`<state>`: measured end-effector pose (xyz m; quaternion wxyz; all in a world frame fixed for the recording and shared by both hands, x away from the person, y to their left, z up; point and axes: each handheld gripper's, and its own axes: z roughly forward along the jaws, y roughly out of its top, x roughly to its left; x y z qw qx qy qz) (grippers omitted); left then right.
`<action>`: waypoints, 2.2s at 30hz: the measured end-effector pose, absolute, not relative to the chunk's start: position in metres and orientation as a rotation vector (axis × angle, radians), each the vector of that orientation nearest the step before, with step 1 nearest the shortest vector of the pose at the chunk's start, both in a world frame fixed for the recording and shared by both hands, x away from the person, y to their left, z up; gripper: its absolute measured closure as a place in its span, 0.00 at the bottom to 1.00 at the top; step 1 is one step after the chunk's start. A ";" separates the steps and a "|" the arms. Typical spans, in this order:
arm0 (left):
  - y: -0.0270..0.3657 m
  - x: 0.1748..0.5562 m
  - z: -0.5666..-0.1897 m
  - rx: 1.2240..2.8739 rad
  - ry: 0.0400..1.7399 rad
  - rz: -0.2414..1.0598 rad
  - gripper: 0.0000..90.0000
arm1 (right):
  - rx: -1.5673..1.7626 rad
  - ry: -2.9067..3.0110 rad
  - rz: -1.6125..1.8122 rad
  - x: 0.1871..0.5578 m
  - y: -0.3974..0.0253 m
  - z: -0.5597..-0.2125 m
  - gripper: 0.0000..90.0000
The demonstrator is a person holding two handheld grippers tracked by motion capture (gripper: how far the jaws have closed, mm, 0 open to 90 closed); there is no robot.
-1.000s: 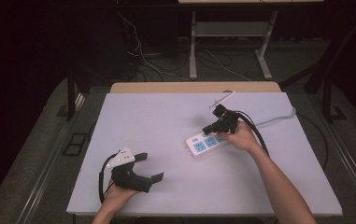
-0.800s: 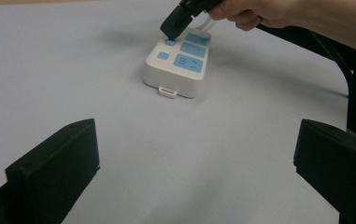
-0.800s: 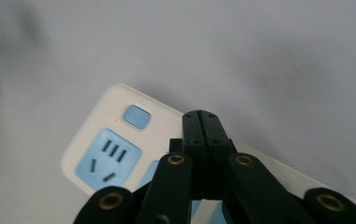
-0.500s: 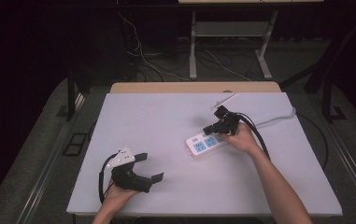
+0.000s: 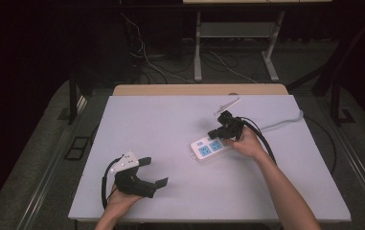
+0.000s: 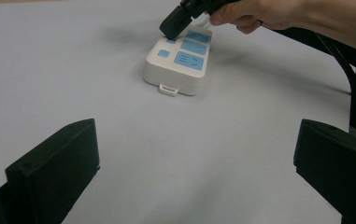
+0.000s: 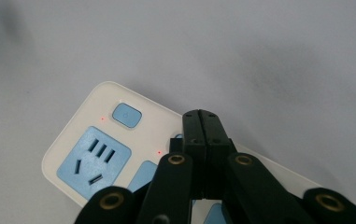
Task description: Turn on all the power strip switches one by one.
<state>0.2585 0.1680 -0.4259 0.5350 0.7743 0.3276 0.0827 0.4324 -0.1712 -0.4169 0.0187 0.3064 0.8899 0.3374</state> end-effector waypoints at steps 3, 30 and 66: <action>0.169 0.259 -0.426 1.843 0.781 0.197 0.00 | 0.944 2.765 1.040 0.432 -0.171 -0.416 1.00; 0.168 0.260 -0.427 1.841 0.783 0.191 0.00 | 0.980 2.738 1.118 0.433 -0.183 -0.395 1.00; 0.170 0.260 -0.426 1.829 0.787 0.193 0.00 | 1.102 2.705 1.120 0.450 -0.217 -0.399 1.00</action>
